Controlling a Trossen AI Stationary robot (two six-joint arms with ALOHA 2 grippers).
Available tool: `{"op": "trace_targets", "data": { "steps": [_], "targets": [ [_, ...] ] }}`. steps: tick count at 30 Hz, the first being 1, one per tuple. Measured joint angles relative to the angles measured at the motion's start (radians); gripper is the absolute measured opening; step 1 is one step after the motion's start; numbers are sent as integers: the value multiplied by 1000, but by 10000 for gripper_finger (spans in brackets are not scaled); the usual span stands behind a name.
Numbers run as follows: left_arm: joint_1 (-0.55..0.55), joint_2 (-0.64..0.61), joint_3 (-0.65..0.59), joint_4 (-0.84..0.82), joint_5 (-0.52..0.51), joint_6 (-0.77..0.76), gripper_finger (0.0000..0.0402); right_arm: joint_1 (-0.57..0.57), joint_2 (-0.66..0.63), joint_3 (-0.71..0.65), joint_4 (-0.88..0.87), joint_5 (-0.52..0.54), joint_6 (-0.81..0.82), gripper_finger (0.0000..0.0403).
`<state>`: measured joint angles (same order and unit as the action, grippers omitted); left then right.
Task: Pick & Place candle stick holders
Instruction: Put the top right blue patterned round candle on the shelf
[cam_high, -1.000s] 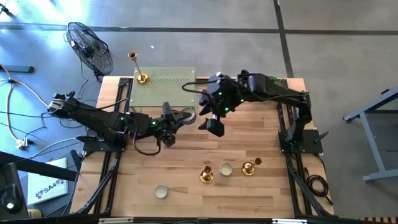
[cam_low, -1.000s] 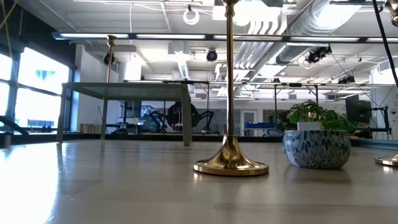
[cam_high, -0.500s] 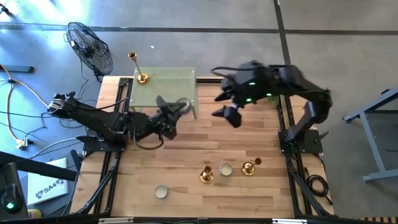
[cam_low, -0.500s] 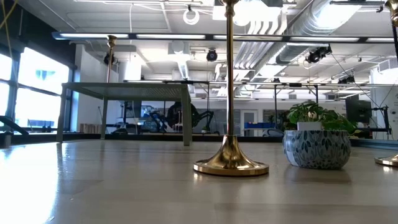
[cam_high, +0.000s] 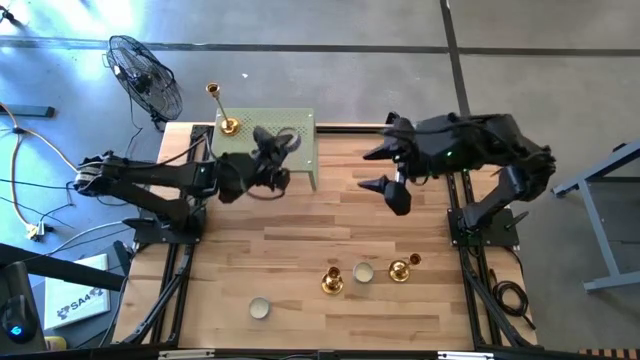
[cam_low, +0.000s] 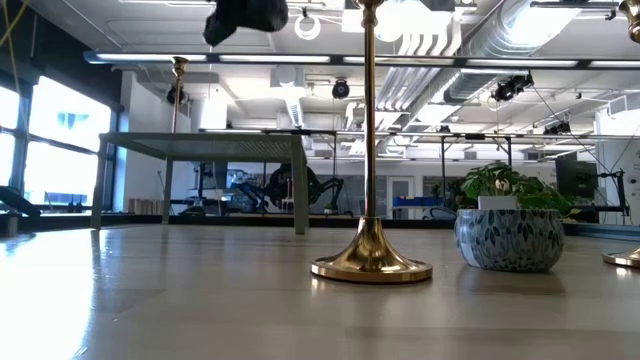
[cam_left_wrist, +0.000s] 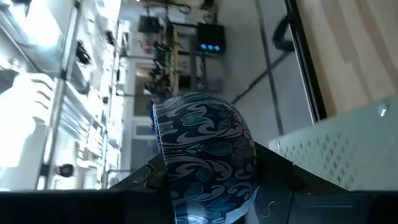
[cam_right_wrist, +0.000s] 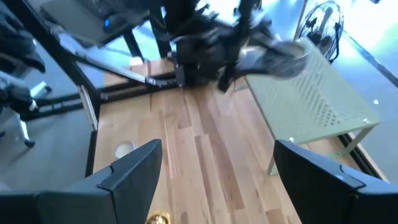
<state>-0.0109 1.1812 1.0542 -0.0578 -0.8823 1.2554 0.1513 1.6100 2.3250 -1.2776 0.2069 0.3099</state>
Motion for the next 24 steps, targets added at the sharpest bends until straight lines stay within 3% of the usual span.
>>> {"op": "trace_targets", "data": {
  "steps": [7,14,24],
  "targets": [
    [162,37,0,-85,129,-30,144,43,5,0,-22,60,7,303],
    [256,131,0,-104,275,-64,144,69,7,0,-23,81,27,303],
    [348,242,1,-115,355,-173,144,108,7,0,-23,125,34,303]
  ]
}}
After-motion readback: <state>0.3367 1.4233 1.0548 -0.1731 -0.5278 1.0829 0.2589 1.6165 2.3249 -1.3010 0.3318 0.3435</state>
